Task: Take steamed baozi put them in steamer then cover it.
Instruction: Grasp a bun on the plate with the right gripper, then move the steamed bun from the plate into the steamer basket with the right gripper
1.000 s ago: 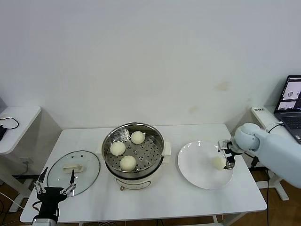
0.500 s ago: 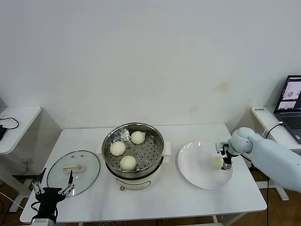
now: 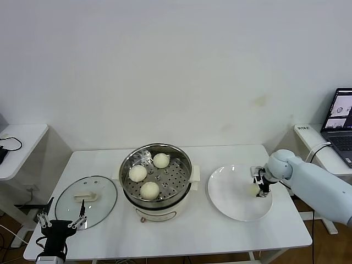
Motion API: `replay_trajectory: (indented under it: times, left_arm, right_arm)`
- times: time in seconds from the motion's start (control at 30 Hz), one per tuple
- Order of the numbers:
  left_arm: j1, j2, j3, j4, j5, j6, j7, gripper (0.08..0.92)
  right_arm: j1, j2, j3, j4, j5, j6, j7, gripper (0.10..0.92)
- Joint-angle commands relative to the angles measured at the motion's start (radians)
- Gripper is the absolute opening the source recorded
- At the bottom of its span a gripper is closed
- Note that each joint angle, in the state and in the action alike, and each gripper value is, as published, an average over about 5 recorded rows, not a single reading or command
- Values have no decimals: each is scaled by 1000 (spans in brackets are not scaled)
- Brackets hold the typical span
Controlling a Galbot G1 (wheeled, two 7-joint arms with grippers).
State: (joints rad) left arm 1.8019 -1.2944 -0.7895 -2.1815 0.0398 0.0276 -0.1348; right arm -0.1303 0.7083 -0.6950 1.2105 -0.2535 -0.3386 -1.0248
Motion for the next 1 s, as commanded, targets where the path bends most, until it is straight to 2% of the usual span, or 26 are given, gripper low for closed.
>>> replay_trajectory:
  times: [0.03, 0.37, 0.6, 1.0]
  left_arm:
    - [1, 0, 0, -3, 0, 0, -1, 823]
    - [-4, 2, 1, -8, -1, 0, -1, 823]
    - [-10, 7, 1, -7, -4, 0, -1, 823]
    - [-19, 15, -2, -5, -10, 0, 0, 823]
  right_arm:
    - [28, -14, -14, 12, 8, -2, -22, 569]
    - [267, -84, -165, 129, 145, -38, -55, 516]
    - [475, -80, -319, 233, 273, -89, -50, 492]
    - [853, 137, -565, 326, 543, -184, -2, 489]
